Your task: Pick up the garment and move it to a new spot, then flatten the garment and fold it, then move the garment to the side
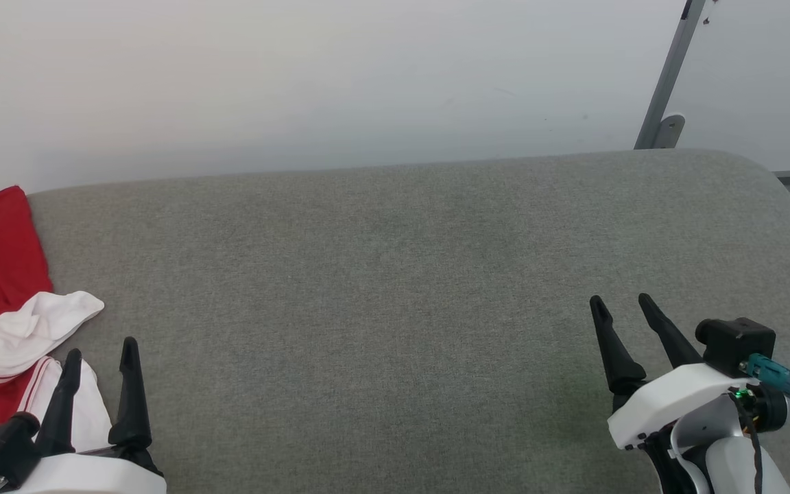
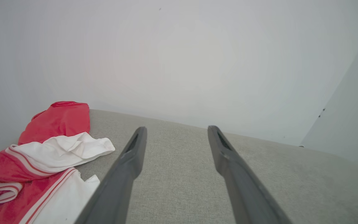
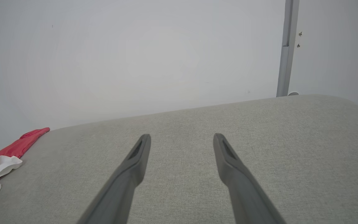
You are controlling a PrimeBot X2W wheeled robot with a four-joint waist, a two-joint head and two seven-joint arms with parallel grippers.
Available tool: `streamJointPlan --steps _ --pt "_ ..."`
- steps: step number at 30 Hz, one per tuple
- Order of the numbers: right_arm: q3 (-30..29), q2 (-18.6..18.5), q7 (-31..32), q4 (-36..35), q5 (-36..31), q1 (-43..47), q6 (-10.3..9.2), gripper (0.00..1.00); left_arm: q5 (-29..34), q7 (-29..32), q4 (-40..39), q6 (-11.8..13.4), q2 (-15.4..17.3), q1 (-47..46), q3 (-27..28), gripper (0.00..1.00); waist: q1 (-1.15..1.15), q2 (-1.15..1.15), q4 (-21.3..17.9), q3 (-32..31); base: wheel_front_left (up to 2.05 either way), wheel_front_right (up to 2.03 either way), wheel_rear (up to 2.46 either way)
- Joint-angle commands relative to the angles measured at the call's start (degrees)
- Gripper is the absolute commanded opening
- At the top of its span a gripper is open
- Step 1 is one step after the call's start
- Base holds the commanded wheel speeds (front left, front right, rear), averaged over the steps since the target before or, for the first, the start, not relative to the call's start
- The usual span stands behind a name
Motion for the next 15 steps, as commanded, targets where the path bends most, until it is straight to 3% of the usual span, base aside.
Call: streamJointPlan --steps 1,15 --pt "0.1 0.0 -0.5 -0.4 -1.3 -0.7 -0.01 1.00 1.0 -0.5 -0.7 0.3 0.7 0.5 -0.2 1.00 0.00 0.00 0.0 -0.1 0.00 0.00 0.00" --pt "0.5 -0.3 -1.5 -0.7 -7.2 -0.9 -0.01 1.00 5.5 -2.2 -2.3 1.3 2.4 1.7 -1.0 1.00 0.00 0.00 -0.2 -0.5 0.00 0.00 0.00"
